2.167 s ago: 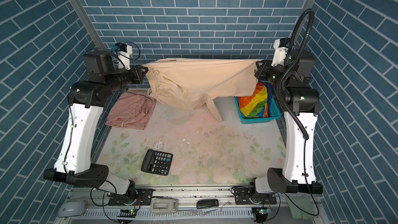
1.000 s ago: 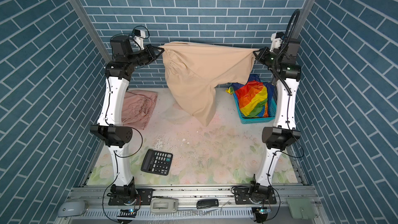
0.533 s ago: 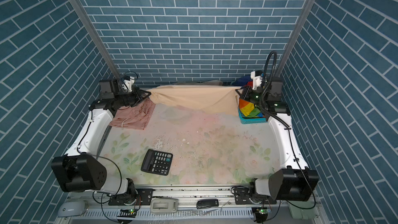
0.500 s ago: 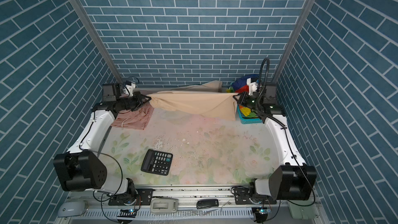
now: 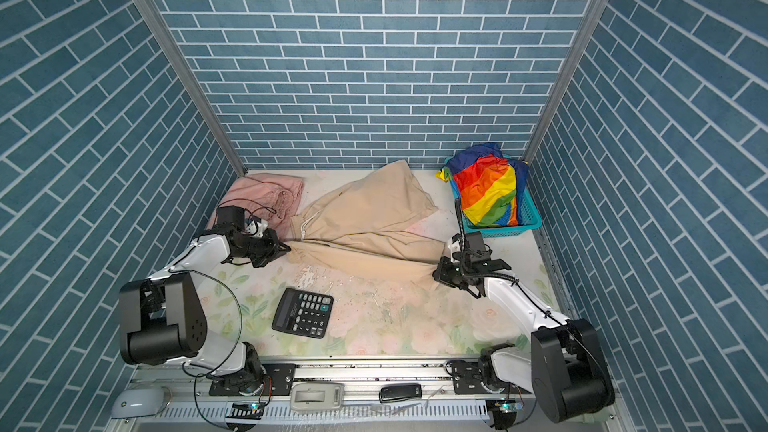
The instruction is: Fold and stack the shorts
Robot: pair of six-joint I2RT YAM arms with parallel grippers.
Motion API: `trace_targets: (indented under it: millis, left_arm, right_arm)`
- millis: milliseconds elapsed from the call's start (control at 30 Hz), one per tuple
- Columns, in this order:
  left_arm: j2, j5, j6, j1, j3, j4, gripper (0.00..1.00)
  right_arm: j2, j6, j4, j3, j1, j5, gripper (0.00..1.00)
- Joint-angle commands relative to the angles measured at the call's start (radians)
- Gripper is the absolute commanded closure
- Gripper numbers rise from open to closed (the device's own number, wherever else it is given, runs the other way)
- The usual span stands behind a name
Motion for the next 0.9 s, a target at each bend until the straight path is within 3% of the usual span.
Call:
trace_targets:
  millis: [0,67,133,267,400,500,600,867]
  left_arm:
    - [0.008,-0.015,0.016,0.027,-0.009,-0.016,0.80]
    - [0.005,-0.008,0.037,0.028,0.003,-0.042,0.68]
    - [-0.009,-0.044,0.068,0.030,0.036,-0.084,0.47]
    - [-0.048,-0.216,0.144,0.032,0.157,-0.194,0.03]
    - [-0.060,-0.315,0.148,0.034,0.276,-0.227,0.01]
    - [-0.069,-0.214,0.037,0.027,0.265,-0.094,0.00]
    - [-0.002,-0.138,-0.053,-0.022,0.282,0.001,0.00]
    - [0.205,-0.090,-0.078,-0.202,0.393,0.015,0.00]
  right_arm:
    - [0.050,0.029,-0.008,-0.018,0.002,0.083,1.00]
    - [0.071,0.014,-0.009,-0.015,0.012,0.067,0.93]
    - [0.070,-0.007,-0.023,0.004,0.017,0.056,0.77]
    - [0.028,-0.090,-0.150,0.159,0.020,0.086,0.48]
    - [0.040,-0.170,-0.253,0.384,0.018,0.179,0.21]
    - [0.171,-0.191,-0.243,0.539,0.017,0.200,0.02]
    - [0.349,-0.184,-0.197,0.692,0.020,0.176,0.01]
    - [0.777,-0.226,-0.181,1.063,0.025,0.220,0.01]
